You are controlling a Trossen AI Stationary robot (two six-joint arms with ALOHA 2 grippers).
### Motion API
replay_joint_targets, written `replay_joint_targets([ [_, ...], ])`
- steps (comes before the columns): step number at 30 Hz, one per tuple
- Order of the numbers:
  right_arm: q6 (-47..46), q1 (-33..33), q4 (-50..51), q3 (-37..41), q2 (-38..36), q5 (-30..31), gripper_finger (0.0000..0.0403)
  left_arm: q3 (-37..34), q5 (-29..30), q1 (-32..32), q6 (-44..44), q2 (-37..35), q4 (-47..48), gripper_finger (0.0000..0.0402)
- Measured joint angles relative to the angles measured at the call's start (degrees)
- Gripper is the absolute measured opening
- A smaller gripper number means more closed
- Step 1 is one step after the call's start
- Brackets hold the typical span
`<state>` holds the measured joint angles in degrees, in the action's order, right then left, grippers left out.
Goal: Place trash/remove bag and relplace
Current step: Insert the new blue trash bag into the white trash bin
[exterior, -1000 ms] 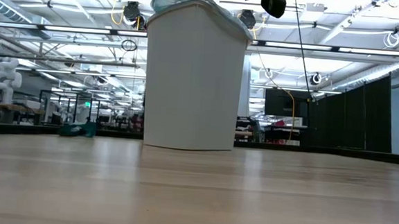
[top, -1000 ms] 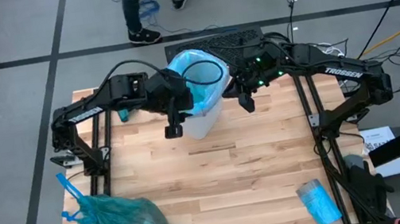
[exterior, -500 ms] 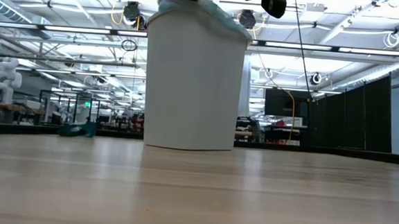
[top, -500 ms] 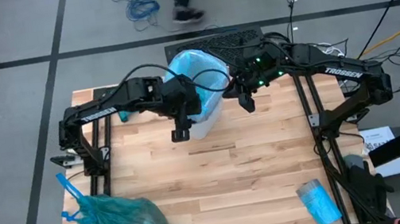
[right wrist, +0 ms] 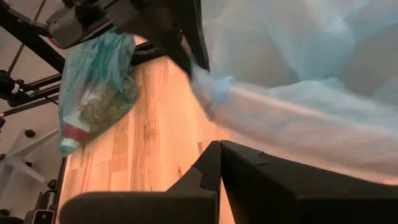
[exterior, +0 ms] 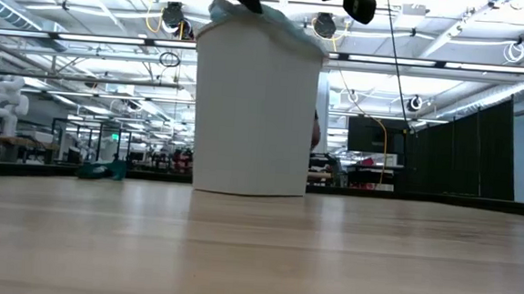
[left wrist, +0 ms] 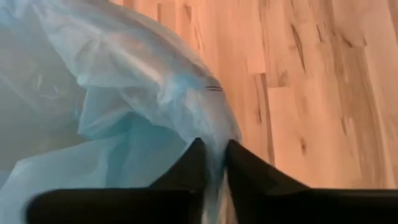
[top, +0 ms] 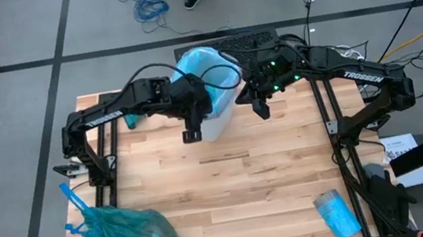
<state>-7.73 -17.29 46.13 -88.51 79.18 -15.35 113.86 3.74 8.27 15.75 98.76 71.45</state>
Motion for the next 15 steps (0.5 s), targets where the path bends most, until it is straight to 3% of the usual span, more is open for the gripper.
replay_joint_targets([
  [3,-0.1,0.0,0.0,0.0,0.0,0.0,0.0000,0.0,-0.7,0.7,-0.2,0.2,-1.1,0.0015],
  [15,-2.0,0.1,3.3,0.0,-2.4,0.1,0.0000,0.0,-3.6,1.0,-5.5,2.4,-4.2,0.0003],
])
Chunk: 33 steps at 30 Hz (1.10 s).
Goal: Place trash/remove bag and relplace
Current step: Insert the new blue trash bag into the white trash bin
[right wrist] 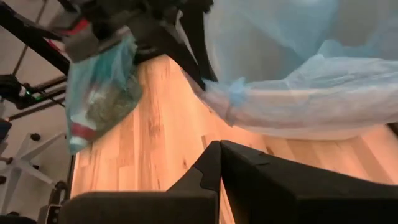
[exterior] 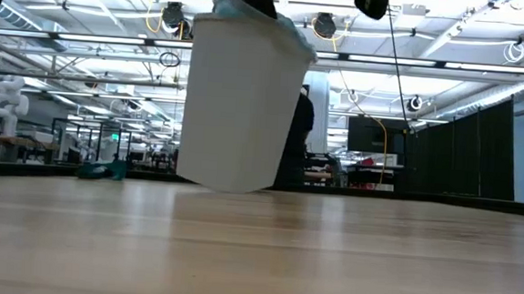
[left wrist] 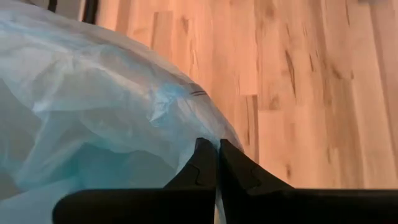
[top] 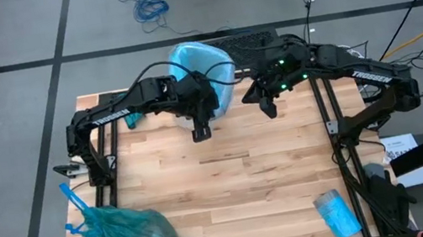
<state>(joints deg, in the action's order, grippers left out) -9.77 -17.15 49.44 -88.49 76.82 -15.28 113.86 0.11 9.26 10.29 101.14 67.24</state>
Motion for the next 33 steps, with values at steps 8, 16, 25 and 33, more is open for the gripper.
replay_joint_targets([
  [8,-1.6,0.0,-1.7,0.0,-6.8,0.5,0.0000,2.2,0.8,-2.4,-9.3,0.0,-7.4,0.0003],
  [16,-2.0,0.0,-1.2,0.0,-10.1,1.8,0.0000,4.1,6.2,-4.8,-13.0,-0.1,-11.8,0.0003],
  [25,0.2,0.0,1.2,0.0,-9.8,1.5,0.0003,4.1,5.9,-4.4,-14.0,-0.1,5.2,0.0017],
  [33,2.7,0.0,-0.3,0.0,-7.6,1.4,0.0070,4.1,1.7,-4.4,-15.7,-1.1,0.8,0.0128],
])
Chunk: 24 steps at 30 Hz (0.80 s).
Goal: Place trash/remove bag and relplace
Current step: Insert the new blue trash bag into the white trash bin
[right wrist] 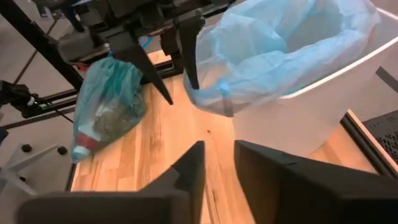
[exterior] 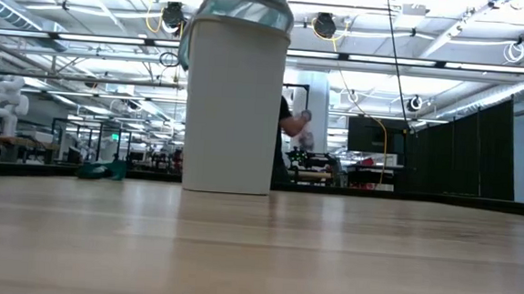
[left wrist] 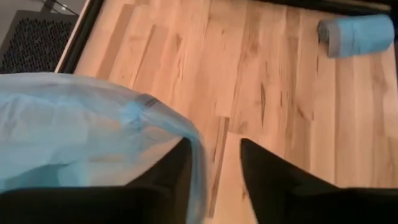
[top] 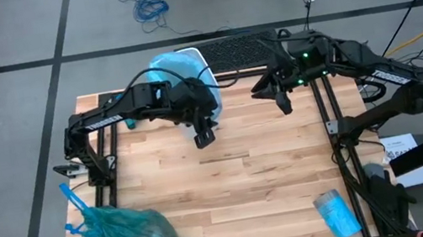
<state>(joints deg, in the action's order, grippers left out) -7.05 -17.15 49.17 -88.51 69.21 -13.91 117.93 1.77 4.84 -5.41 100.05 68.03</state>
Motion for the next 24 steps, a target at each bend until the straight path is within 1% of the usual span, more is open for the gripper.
replay_joint_targets([
  [3,0.0,0.0,-0.5,0.0,0.8,-0.2,0.0109,0.0,0.0,0.0,-1.5,-0.5,-0.9,0.0175],
  [5,0.0,0.0,-1.2,0.0,1.2,-1.4,0.0133,0.0,0.0,0.0,-2.2,-1.4,-1.1,0.0201],
  [9,0.2,0.0,-1.8,-0.1,1.9,-2.9,0.0171,0.0,0.0,0.0,-3.3,-2.7,-1.1,0.0233],
  [12,2.2,0.0,-2.8,-0.1,2.0,-3.0,0.0185,0.0,0.0,0.0,-3.5,-3.1,-0.7,0.0239],
  [14,3.9,0.1,-4.0,-0.1,2.0,-3.0,0.0188,0.0,1.0,-0.1,-5.3,-3.4,0.5,0.0239],
  [17,6.5,0.5,-5.2,-0.1,2.3,-3.0,0.0186,0.0,5.4,-0.5,-7.7,-5.0,4.0,0.0235],
  [20,7.7,0.7,-5.9,-0.1,3.6,-4.5,0.0178,0.0,10.2,-0.9,-7.8,-7.4,4.2,0.0227],
  [24,10.0,0.7,-6.3,-0.1,7.3,-4.7,0.0168,0.0,15.7,-1.2,-7.8,-10.7,4.1,0.0216],
])
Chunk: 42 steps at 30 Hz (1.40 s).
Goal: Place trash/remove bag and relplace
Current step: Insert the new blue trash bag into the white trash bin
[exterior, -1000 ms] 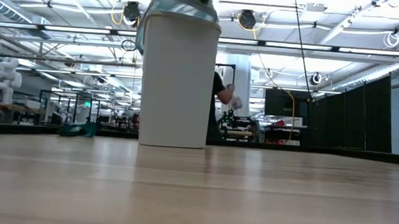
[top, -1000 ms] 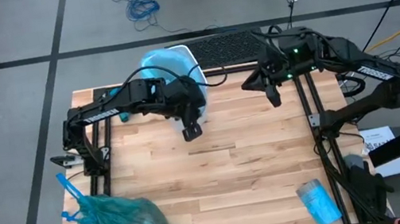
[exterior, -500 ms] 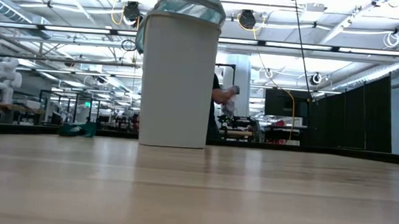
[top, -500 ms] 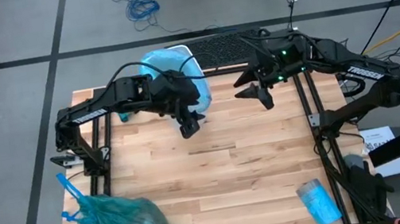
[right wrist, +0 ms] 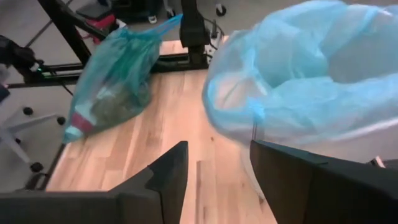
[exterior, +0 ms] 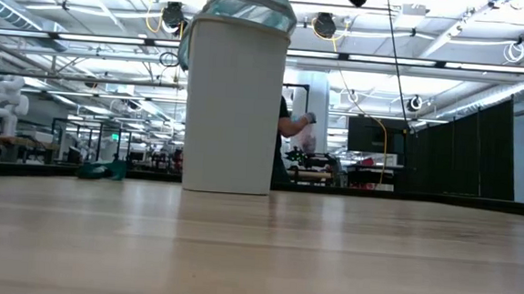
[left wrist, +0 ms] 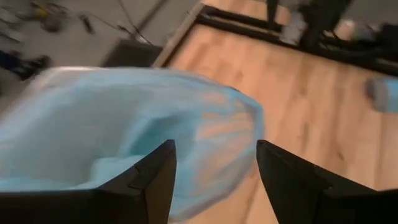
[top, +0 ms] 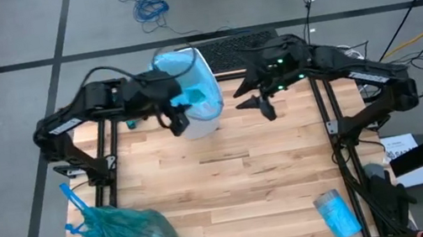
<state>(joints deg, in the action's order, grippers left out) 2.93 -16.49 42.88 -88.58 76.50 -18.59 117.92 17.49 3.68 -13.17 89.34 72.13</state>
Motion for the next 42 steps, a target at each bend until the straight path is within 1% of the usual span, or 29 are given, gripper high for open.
replay_joint_targets([
  [4,1.8,0.0,-4.7,0.0,3.4,0.0,0.0161,0.0,5.7,0.3,3.0,-2.4,1.0,0.0208],
  [6,3.1,0.0,-5.6,-1.5,5.3,0.2,0.0160,0.0,6.8,0.8,5.3,-3.1,1.4,0.0206],
  [8,5.0,-0.4,-5.5,-5.1,7.9,0.2,0.0159,0.0,7.0,1.8,7.4,-3.3,2.5,0.0205],
  [11,8.3,-0.9,-1.8,-13.2,13.0,0.3,0.0159,0.0,7.0,3.7,9.6,-3.5,5.4,0.0205],
  [15,12.4,-1.5,6.3,-24.5,21.3,0.4,0.0159,0.0,6.4,5.3,13.9,-3.6,7.0,0.0205],
  [18,14.2,-1.9,12.2,-31.0,26.6,0.2,0.0159,0.0,2.4,6.4,15.6,-4.0,7.0,0.0205],
  [21,15.9,-2.6,17.5,-34.7,30.2,0.0,0.0159,0.0,-0.1,7.0,15.6,-5.2,7.9,0.0205],
  [24,17.4,-3.1,20.0,-35.8,32.0,-2.3,0.0159,0.0,-0.4,7.2,15.6,-7.0,9.2,0.0205],
  [33,20.3,-3.3,20.3,-36.0,34.2,-4.3,0.0159,0.0,-0.4,7.3,15.1,-10.5,9.2,0.0205],
  [40,20.9,-3.3,21.3,-36.0,37.9,-3.7,0.0158,0.0,-0.4,7.3,15.2,-10.2,9.4,0.0205],
  [42,19.7,-3.3,20.7,-36.0,38.4,-2.4,0.0145,0.0,-0.4,7.3,15.2,-10.1,9.5,0.0205],
])
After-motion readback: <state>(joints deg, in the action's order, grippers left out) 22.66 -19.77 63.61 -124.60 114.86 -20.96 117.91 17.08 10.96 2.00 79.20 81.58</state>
